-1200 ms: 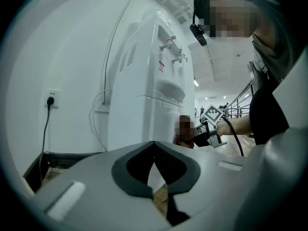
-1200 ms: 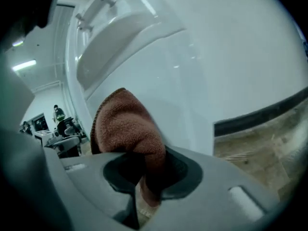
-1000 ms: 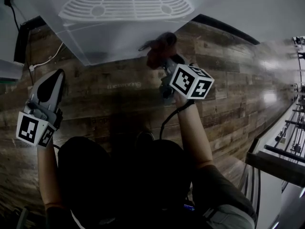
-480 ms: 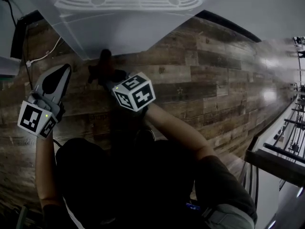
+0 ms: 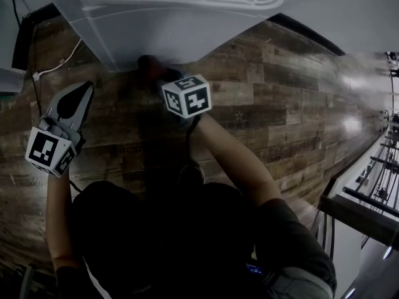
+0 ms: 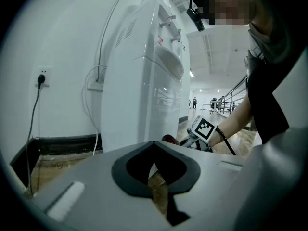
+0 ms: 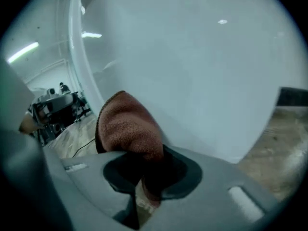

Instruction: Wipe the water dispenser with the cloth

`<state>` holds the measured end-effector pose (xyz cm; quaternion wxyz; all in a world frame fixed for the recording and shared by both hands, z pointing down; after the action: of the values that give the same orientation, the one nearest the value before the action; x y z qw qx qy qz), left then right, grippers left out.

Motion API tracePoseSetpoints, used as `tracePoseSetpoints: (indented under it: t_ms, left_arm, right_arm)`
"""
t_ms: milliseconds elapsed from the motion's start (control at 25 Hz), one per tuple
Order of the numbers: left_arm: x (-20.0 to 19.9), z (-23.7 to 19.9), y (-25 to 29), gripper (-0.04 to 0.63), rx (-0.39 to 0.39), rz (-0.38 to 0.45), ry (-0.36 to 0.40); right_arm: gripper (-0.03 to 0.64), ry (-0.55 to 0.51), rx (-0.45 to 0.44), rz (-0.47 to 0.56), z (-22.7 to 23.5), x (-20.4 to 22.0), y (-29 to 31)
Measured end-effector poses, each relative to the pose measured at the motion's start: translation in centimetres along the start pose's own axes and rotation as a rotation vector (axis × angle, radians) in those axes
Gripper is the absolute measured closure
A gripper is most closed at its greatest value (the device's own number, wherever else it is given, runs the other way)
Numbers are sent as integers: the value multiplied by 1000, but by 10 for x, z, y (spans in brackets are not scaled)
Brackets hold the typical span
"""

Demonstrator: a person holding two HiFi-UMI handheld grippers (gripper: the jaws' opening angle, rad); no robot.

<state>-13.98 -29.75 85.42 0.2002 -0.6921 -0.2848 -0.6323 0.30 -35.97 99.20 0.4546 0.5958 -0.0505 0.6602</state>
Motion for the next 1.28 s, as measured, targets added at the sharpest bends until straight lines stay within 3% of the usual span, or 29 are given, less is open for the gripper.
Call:
tracePoseSetpoints:
  t_ms: [240,360,440,520,680,800,920,1040,1280]
  left_arm:
    - [14,2,9,578,4,20,-35]
    - [18,0,11,578,-17,40,-55]
    - [17,2,10,578,-20,37,-61]
    - [19,2,6,578,-19,33,-53]
    - [18,-8,-11,578,-62,40,-60]
    - [20,-14,-25,578,-88,53,-59]
    - [23,-16,-37,578,-106,58,-67]
    - [12,-21,-43,578,-125,60,-73]
    - [-56,-20,-55,578,-199,74,-126]
  right_arm:
    - [554,111,320,33,125,12,-70]
    - [555,110,378,14,150,22,-87]
    - [555,125,308,24,129,24,-85]
    - [555,150,178,28,84,28,-74]
    - [555,106,-96,-72,-25,46,-25]
    - [555,80,-220,-133,-81,44,16]
    - [555,115,-251,-159,-108,32,48]
    - [555,143,-197,-165,-107,13,61]
    - [555,225,-167,-138,-115,-68,16]
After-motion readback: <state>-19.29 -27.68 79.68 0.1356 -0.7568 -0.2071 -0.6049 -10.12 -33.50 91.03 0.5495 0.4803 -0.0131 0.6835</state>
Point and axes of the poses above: the fingertips, and each gripper's own axes: y forward along the fingers, z to its right, x out of its underside, the point moved 1 cm from there along -y, backward along the fingers, and after that the axes turned 11 degrees about z, right-handed, at the moved point
